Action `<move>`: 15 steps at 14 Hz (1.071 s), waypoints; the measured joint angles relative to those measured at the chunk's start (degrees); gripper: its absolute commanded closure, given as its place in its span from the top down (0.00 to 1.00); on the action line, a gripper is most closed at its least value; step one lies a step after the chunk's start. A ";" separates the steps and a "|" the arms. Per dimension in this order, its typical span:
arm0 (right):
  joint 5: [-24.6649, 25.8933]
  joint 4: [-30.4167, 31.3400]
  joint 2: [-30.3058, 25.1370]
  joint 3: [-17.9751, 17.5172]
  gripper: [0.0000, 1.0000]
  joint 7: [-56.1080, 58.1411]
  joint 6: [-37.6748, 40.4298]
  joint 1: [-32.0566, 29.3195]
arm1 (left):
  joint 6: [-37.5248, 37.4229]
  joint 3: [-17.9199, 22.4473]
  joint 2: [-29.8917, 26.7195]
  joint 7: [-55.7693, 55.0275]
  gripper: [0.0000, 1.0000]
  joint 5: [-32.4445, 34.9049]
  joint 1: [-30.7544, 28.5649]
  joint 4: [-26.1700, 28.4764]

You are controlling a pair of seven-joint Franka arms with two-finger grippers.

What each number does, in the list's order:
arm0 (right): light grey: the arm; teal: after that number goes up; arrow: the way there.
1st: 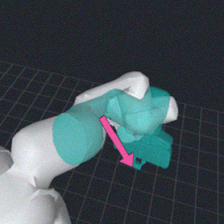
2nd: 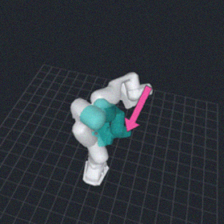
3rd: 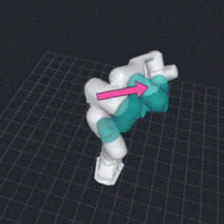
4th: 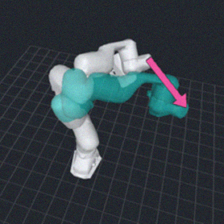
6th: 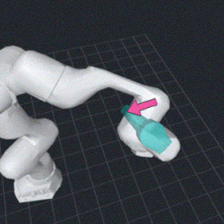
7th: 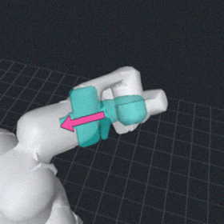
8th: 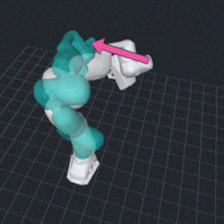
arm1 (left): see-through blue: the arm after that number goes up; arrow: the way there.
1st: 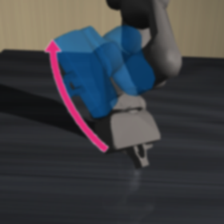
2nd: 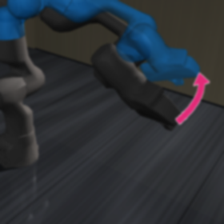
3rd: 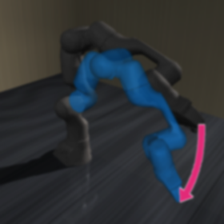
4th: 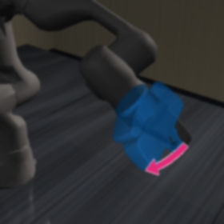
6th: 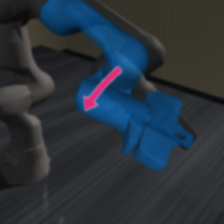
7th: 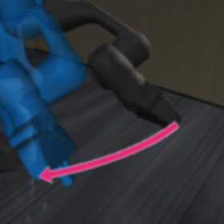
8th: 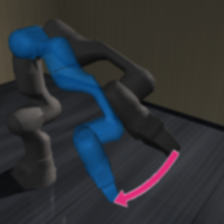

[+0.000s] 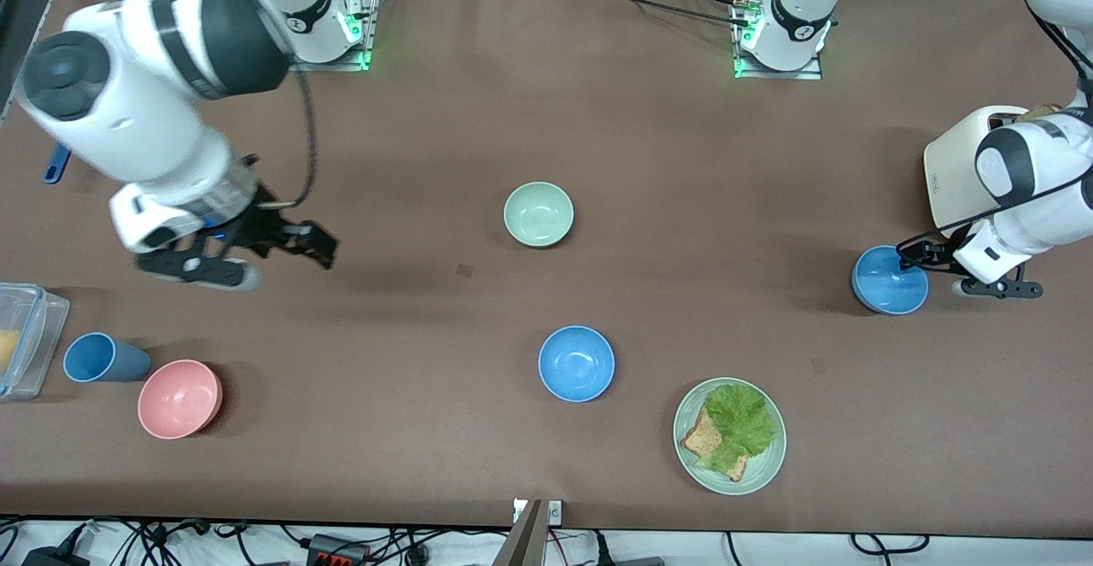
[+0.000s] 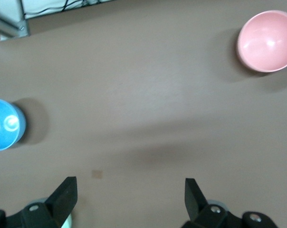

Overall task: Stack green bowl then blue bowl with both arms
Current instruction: 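Withdraw the right gripper while the left gripper grasps the blue bowl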

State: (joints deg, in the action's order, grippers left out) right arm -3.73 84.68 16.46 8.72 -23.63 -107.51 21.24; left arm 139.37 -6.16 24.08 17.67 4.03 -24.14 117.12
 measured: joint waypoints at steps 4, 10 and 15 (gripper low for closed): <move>0.00 -0.01 -1.68 -2.09 1.00 8.21 0.21 -9.09 | 2.20 0.06 2.65 3.35 0.73 0.05 -0.25 -1.60; 0.35 -0.02 -5.11 -7.09 1.00 18.93 5.05 -20.83 | 3.40 0.00 4.21 5.86 0.26 0.05 -1.22 -1.90; 2.91 0.00 -5.87 -7.15 1.00 21.47 7.86 -21.31 | 3.53 -0.24 4.25 6.02 0.02 0.05 -1.21 -1.92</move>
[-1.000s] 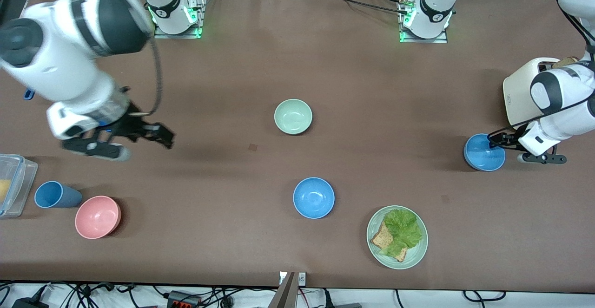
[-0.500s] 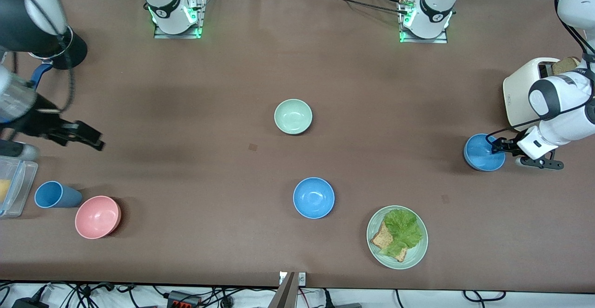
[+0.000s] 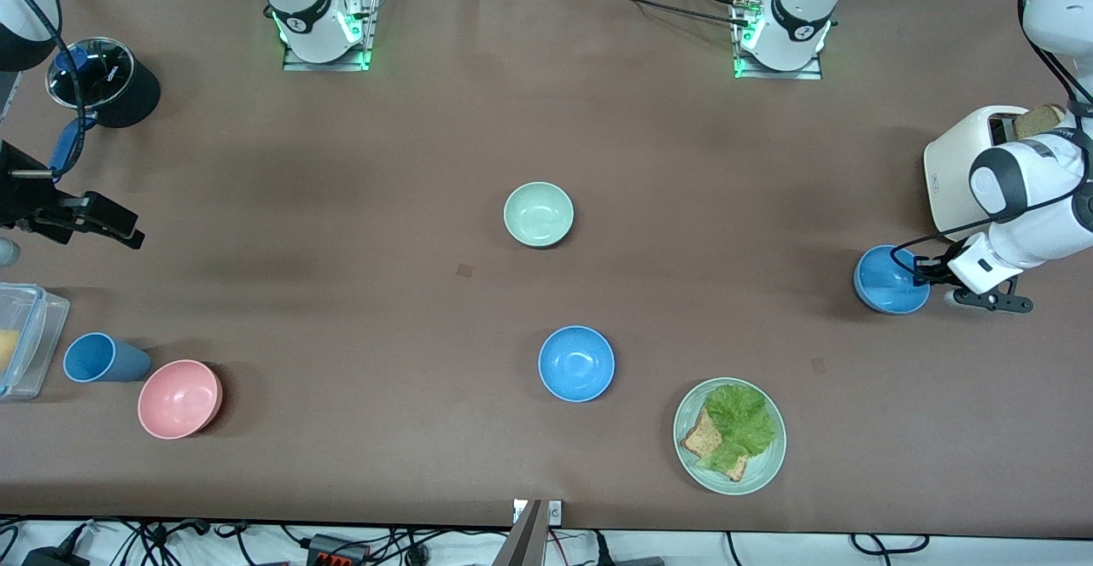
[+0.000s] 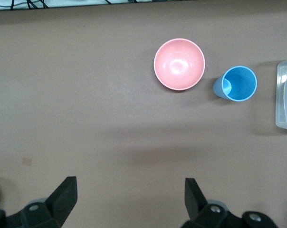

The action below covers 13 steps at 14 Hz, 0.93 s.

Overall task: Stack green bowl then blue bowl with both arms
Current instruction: 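Withdraw the right gripper while the left gripper grasps the blue bowl, then carry the blue bowl with the left gripper toward the green bowl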

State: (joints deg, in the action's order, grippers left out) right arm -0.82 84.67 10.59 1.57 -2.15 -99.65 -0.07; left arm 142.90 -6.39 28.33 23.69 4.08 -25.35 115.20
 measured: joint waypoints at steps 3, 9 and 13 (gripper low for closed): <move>0.02 1.38 -1.10 0.00 1.00 0.20 0.87 -0.28 | -0.51 -0.73 -0.61 2.12 0.00 0.00 0.06 -0.36; 0.05 10.97 -7.57 -0.08 1.00 0.27 -1.08 -0.31 | -7.75 -5.03 -3.25 3.42 0.00 0.00 0.12 -1.44; 0.08 13.92 -9.84 -0.13 1.00 0.60 -1.09 -0.31 | -22.73 -11.10 -10.28 1.42 0.00 -1.55 0.07 -3.73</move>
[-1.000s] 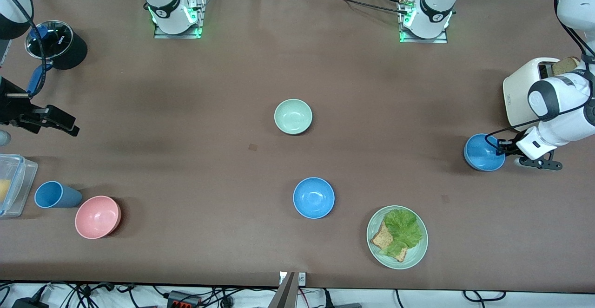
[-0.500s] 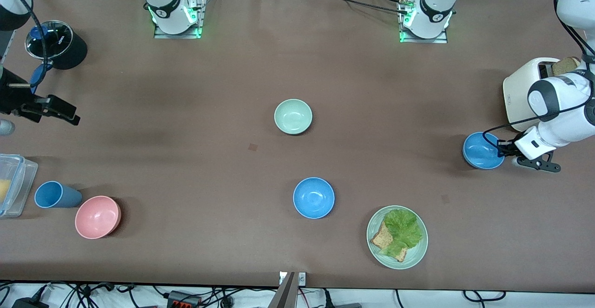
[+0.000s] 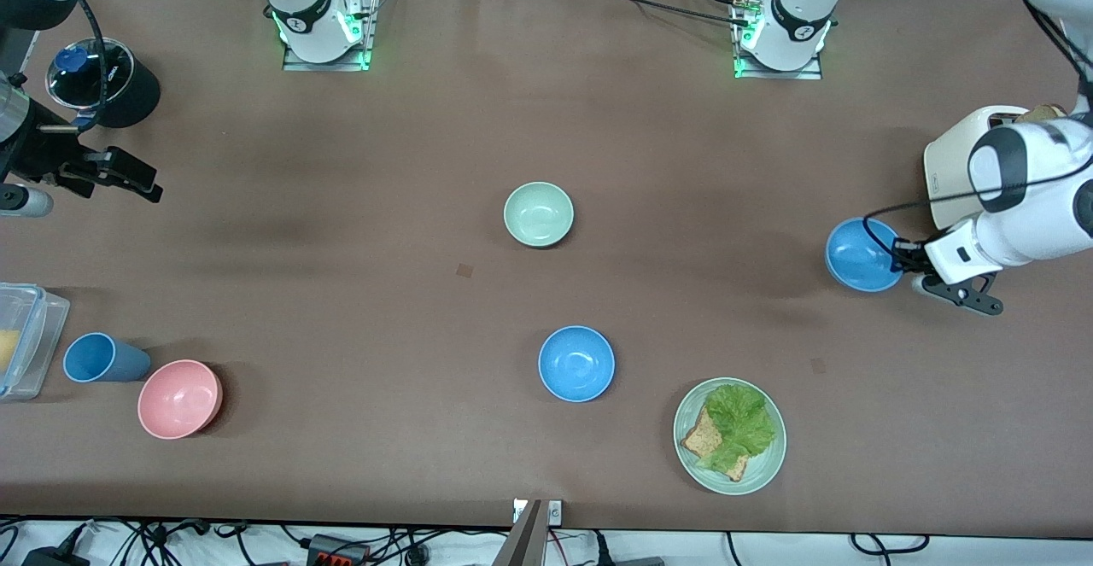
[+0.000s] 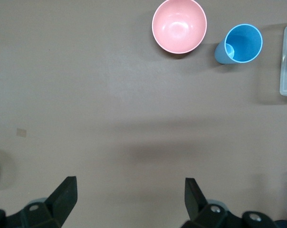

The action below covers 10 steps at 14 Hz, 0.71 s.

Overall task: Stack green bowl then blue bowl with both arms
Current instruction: 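Carry the blue bowl with the left gripper toward the green bowl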

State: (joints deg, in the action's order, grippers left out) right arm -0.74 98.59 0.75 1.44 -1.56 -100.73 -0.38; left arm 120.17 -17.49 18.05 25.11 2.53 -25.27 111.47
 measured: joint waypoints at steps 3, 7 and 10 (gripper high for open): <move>0.00 -0.02 -0.57 -0.02 1.00 1.10 -0.10 0.00 | -12.68 -6.84 -3.52 -8.03 0.00 -3.75 0.07 -6.29; 0.02 -0.04 -0.98 -0.02 1.00 1.94 0.61 -0.12 | -14.45 -18.98 -2.91 -27.96 0.01 -4.05 1.16 -9.54; 0.07 -0.05 -1.17 -0.04 1.00 2.12 0.86 -0.15 | -11.14 -20.98 -0.76 -39.77 0.01 -3.96 7.42 -9.52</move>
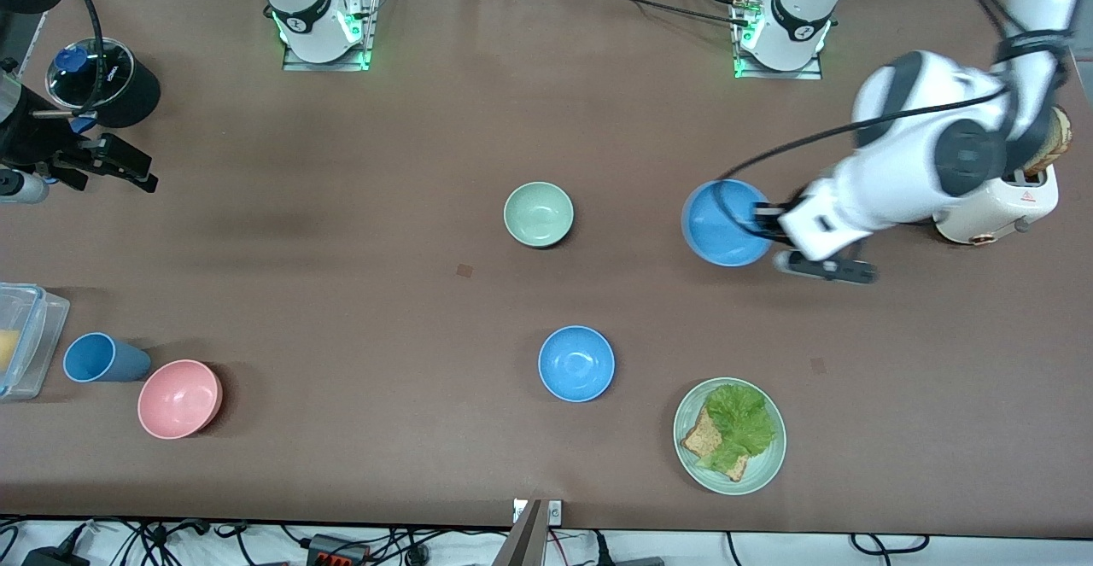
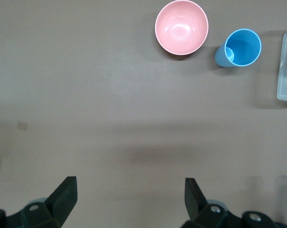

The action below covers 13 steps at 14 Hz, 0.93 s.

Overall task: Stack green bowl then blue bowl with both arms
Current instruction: 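Carry the blue bowl with the left gripper toward the green bowl, then lower the blue bowl into the green bowl with the left gripper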

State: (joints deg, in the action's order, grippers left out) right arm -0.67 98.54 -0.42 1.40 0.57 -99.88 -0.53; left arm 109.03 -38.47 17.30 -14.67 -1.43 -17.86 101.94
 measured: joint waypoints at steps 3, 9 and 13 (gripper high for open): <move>0.00 -0.01 -0.01 -0.02 1.00 0.01 0.13 -0.01 | 3.91 0.03 2.84 -8.13 0.01 1.08 5.08 0.02; 0.00 -0.02 -0.02 -0.12 1.00 0.01 0.15 -0.07 | 11.47 0.03 7.86 -21.84 0.01 3.90 13.02 0.01; 0.00 -0.02 -0.01 -0.12 1.00 0.01 0.15 -0.08 | 16.40 0.12 11.48 -36.61 0.02 7.03 18.66 0.00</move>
State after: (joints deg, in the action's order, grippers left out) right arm -0.67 98.52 -0.43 1.28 0.58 -99.73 -0.61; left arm 125.43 -38.35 28.78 -51.28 5.60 0.80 101.94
